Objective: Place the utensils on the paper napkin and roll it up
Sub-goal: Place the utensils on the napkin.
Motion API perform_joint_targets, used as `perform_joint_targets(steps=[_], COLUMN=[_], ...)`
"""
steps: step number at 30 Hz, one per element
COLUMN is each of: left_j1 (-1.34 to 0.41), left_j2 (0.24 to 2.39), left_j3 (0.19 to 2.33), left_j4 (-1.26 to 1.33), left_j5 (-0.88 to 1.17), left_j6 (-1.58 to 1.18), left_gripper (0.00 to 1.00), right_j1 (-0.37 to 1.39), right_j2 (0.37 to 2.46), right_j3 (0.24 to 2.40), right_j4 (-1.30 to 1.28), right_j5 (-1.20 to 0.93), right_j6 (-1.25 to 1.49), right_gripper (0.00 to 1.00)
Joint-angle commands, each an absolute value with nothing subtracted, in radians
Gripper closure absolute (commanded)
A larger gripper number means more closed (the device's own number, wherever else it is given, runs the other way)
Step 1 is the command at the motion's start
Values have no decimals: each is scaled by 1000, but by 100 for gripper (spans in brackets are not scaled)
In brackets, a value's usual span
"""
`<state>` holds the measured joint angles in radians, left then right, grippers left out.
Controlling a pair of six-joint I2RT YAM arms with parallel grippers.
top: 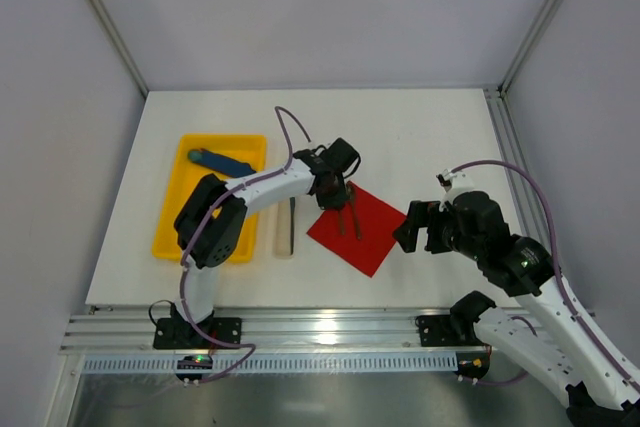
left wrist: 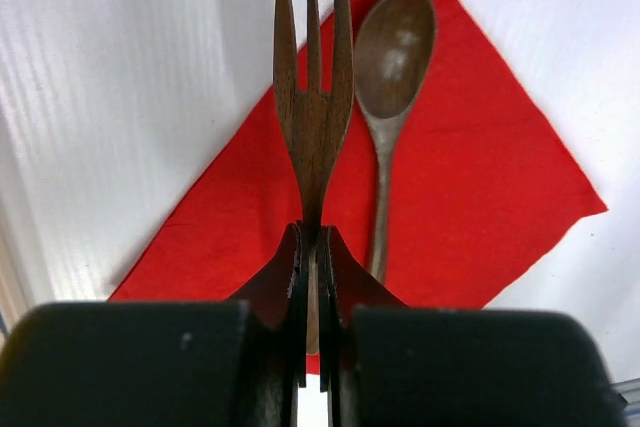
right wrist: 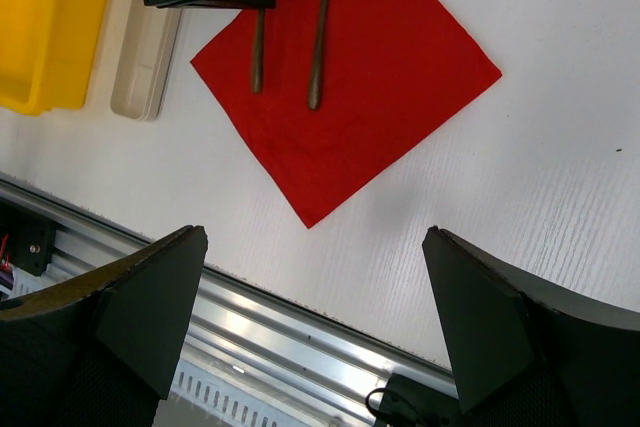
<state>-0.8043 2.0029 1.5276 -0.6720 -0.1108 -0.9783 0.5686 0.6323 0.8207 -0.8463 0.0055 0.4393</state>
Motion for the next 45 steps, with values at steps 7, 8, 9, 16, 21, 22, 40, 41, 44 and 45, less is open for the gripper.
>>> perform_joint_targets(steps=[7,8,9,16,21,22,40,41,44,45], left_j1=[-838,-838,-838,-841,-841,-842,-845,-845,-845,-845], left_j2=[2028,2032,2040,2062,2068,2068,2072,2072,2069,2062], left_j3=[1595,1600,1608,1618,1609,1603,1586,1585,1578,1575], left_j4=[-595,-597,-598,-612,-585,-571,-571,-571,-572,-574], left_j5=[-100,-97,-95,-98,-81,-77,-72,-72,-77,-83], left_j6=[-1003,-1003,-1003,-1012,-1008,-1006,-999,-999,-997,-996], left_gripper=[99,99,99,94,90,90,82,82,82,82], right_j1=[572,572,572,572,572,572,572,572,572,572], right_j2=[621,620,620,612,612,612,606,606,598,600], right_j3=[838,838,838,839,838,838,841,841,841,839], right_j4=[-821,-821,-821,-822,-821,-822,-825,-824,-827,-825], right_j5=[12,14,12,14,14,12,14,12,14,14], right_j6=[417,416,416,417,417,416,417,419,420,419], right_gripper=[0,0,0,0,0,0,0,0,0,0])
